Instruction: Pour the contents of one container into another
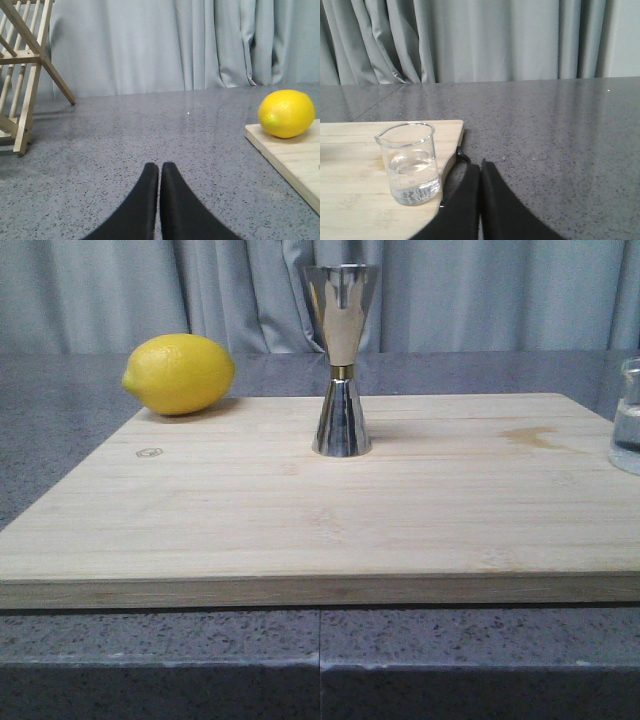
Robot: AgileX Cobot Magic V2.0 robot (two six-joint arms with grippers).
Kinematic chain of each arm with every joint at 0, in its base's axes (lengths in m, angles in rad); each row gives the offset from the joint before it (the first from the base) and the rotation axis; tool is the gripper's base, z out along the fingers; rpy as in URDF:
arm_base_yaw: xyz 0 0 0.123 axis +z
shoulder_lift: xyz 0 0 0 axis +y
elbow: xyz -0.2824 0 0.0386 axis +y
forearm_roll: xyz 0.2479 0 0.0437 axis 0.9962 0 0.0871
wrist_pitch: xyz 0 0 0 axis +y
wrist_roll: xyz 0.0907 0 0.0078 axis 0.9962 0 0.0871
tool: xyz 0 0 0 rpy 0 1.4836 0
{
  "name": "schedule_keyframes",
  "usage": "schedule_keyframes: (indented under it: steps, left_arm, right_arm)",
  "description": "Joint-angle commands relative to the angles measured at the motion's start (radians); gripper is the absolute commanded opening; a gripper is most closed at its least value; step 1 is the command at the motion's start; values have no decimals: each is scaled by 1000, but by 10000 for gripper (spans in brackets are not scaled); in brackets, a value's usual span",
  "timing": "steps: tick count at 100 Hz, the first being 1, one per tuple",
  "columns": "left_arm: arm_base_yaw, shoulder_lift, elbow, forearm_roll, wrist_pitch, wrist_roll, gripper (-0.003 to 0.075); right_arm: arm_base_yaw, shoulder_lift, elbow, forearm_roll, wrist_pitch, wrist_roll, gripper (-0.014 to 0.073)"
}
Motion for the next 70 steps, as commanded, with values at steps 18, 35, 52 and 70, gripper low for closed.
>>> schedule_keyframes:
  steps: [18, 35, 52, 70]
  left_arm:
    - [0, -22, 27, -8, -82, -3, -19]
    - [0, -22, 27, -8, -82, -3, -19]
    - [0, -22, 27, -8, -84, -3, -19]
    - [0, -22, 27, -10, -83, -3, -19]
  right_arm:
    - [-5, -20, 9, 1, -83, -6, -57]
    - [-5, -20, 9, 1, -83, -6, -57]
    - [-5, -20, 9, 1, -83, -6, -57]
    - [-5, -20, 9, 1, -121, -6, -57]
